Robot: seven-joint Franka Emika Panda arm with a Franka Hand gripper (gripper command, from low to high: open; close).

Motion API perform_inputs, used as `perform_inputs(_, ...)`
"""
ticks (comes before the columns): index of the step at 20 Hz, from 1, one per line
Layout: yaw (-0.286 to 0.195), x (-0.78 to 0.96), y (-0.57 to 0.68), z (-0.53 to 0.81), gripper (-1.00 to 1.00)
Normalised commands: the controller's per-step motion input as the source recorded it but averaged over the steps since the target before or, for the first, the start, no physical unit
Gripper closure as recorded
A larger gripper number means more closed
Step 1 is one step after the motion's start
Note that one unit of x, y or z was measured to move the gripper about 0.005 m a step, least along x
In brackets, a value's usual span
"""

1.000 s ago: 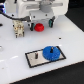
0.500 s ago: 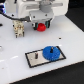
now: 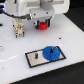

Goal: Insert the blue gear onto the right peg, followed by the red gear

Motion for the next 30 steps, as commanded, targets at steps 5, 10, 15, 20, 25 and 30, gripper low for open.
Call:
perform_inputs(5, 0.000, 0.47, -0.04, 0.49, 1.00)
perform_inputs(10, 0.000, 0.59, -0.06, 0.49, 1.00)
perform_inputs(15, 0.000, 0.66, -0.05, 0.47, 1.00)
perform_inputs(20, 0.000, 0.75, -0.01, 0.45, 1.00)
perform_inputs(25, 0.000, 0.79, -0.02, 0.39, 1.00)
perform_inputs(30, 0.000, 0.78, -0.01, 0.35, 1.00)
